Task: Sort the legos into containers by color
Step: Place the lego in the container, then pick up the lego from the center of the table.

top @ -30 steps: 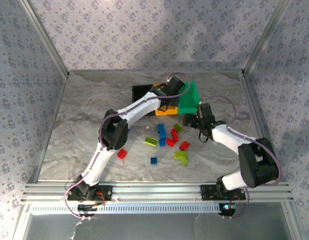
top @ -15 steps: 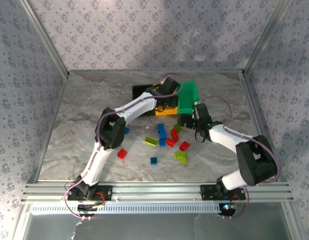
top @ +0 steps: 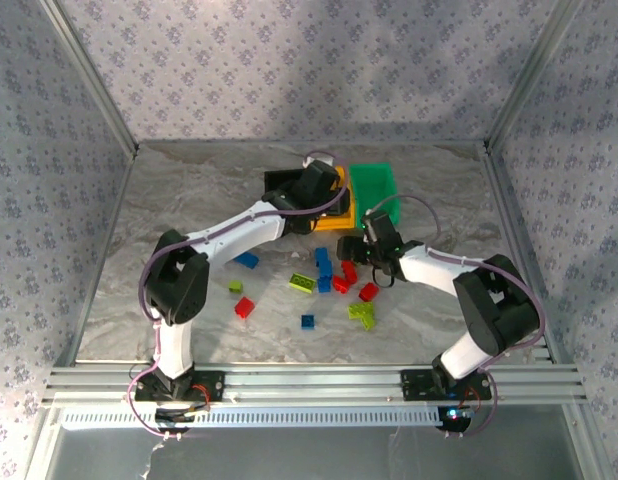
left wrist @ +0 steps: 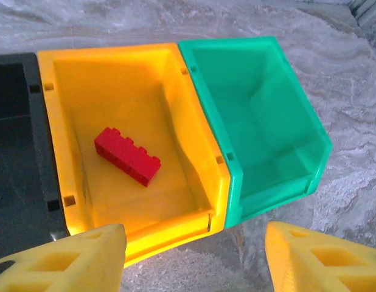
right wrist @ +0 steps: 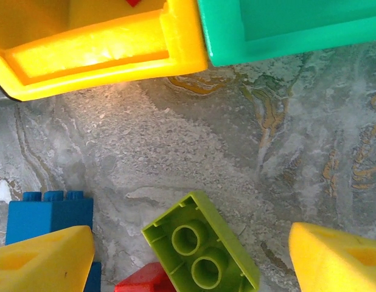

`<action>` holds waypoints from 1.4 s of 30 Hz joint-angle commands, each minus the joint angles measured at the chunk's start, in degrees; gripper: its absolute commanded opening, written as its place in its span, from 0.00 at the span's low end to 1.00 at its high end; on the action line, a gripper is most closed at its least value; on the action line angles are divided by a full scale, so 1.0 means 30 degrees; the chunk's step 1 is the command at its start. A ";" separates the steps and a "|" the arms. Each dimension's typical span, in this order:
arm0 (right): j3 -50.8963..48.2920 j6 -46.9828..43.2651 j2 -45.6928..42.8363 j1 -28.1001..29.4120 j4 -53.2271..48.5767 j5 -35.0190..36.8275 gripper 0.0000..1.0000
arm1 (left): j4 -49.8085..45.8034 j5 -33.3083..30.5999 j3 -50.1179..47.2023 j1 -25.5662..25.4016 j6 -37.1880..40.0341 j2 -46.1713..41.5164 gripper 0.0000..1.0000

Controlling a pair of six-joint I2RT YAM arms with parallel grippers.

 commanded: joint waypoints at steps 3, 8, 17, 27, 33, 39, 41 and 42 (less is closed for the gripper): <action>0.0774 0.0198 0.0512 0.0020 -0.0979 0.0673 0.80 | 0.0196 -0.0354 0.0078 0.0092 -0.0126 -0.0233 0.61; 0.1857 -0.0315 0.1717 0.0026 -0.2086 0.0529 0.71 | 0.0238 -0.0178 0.0031 0.0126 -0.0127 -0.0234 0.62; 0.2629 -0.0634 0.2341 0.0524 -0.3008 0.1201 0.68 | 0.0751 -0.0357 -0.0741 0.0232 -0.0183 -0.0751 0.61; 0.3860 -0.0697 0.3327 0.1281 -0.4103 0.2108 0.68 | 0.0786 -0.0427 -0.1177 0.0474 -0.0134 -0.1051 0.61; 0.3729 -0.0672 0.3121 0.1193 -0.4243 0.2318 0.63 | 0.0907 -0.0987 -0.1740 0.0575 -0.0018 -0.1542 0.61; 0.3802 -0.0697 0.3247 0.1314 -0.4144 0.2170 0.46 | 0.1132 -0.1524 -0.2634 0.0783 -0.0116 -0.2286 0.61; 0.3715 -0.0711 0.3109 0.1324 -0.3981 0.2098 0.42 | 0.1458 -0.1621 -0.3093 0.0897 -0.0214 -0.2567 0.61; 0.3650 -0.0682 0.3050 0.1329 -0.3888 0.2063 0.41 | 0.1341 -0.1610 -0.3104 0.1002 -0.0291 -0.2678 0.60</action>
